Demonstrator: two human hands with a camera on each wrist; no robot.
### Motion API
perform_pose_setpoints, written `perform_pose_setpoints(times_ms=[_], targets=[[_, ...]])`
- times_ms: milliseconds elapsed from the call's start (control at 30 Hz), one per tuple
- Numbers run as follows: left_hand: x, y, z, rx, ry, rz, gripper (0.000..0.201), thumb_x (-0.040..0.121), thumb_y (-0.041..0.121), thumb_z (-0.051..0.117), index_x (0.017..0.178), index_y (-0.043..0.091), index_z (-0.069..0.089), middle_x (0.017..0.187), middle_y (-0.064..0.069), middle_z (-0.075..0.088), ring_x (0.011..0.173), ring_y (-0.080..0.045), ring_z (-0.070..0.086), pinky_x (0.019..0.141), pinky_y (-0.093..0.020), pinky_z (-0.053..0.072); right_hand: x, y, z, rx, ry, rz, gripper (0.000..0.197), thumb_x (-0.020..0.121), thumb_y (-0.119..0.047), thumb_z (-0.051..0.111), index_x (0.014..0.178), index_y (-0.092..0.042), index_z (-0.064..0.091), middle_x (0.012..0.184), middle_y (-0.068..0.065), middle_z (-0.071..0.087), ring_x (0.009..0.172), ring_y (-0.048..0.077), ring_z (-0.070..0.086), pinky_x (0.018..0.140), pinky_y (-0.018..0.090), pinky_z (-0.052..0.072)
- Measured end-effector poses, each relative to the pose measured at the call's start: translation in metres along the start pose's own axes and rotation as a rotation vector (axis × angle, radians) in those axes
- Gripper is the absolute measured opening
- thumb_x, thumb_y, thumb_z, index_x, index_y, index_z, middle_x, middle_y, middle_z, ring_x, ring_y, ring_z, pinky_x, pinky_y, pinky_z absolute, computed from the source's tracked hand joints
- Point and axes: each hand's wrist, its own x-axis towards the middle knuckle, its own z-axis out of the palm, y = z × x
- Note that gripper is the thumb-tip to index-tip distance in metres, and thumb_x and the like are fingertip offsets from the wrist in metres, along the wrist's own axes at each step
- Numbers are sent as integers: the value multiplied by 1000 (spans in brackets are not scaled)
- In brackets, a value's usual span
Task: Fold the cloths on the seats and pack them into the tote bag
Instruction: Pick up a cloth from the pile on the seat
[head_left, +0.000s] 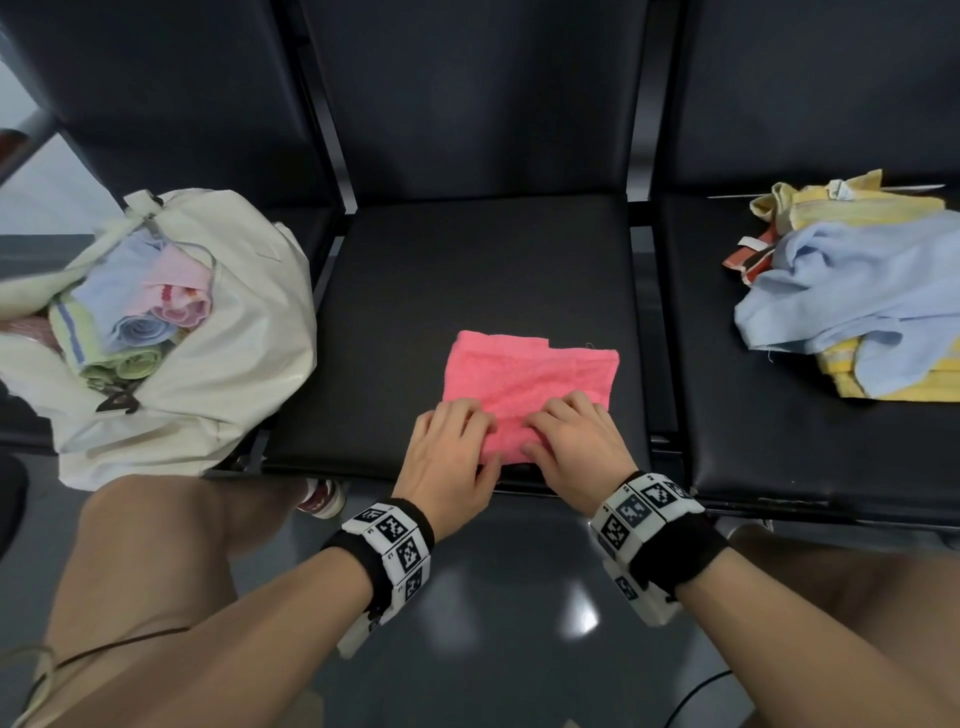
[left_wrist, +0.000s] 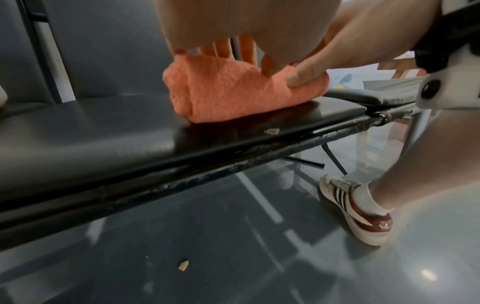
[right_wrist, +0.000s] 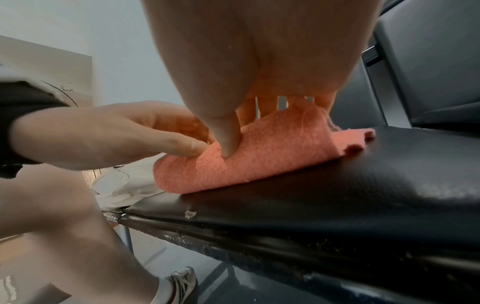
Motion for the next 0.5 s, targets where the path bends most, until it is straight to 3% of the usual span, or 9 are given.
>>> perform_pose_setpoints(times_ms=[100, 200, 300, 400, 500], targets=[[-5, 1, 1, 65, -84, 41, 36, 73, 33, 67, 104, 16, 59, 106, 1, 56, 101, -22, 54, 89, -40, 43, 0, 0, 1, 5, -16, 9, 36, 96, -42, 47, 112, -18, 67, 102, -3, 62, 101, 22, 46, 89, 37, 37], [-2, 1, 1, 103, -108, 46, 31, 70, 22, 63, 101, 17, 59, 99, 4, 59, 95, -22, 57, 86, -40, 44, 0, -1, 1, 18, -1, 0, 32, 95, -41, 52, 111, -18, 68, 101, -2, 62, 101, 22, 47, 90, 38, 38], [5, 1, -3, 78, -125, 14, 27, 70, 21, 61, 97, 18, 61, 90, 6, 62, 87, -19, 59, 82, -36, 43, -2, -1, 1, 39, 52, -14, 35, 89, -43, 51, 104, -17, 70, 99, -1, 58, 97, 23, 48, 84, 41, 43], [9, 2, -5, 69, -163, -40, 29, 72, 27, 59, 99, 18, 64, 87, 5, 67, 84, -19, 62, 80, -33, 39, -4, -2, 2, 70, 103, -41, 33, 84, -41, 62, 107, -18, 65, 101, -3, 56, 94, 21, 49, 80, 38, 43], [12, 6, -9, 51, -245, -88, 31, 83, 31, 56, 108, 16, 64, 94, 2, 70, 89, -22, 63, 84, -35, 39, -6, -1, -2, 92, 35, -64, 41, 76, -37, 72, 112, -20, 57, 104, -6, 57, 95, 19, 49, 83, 36, 40]])
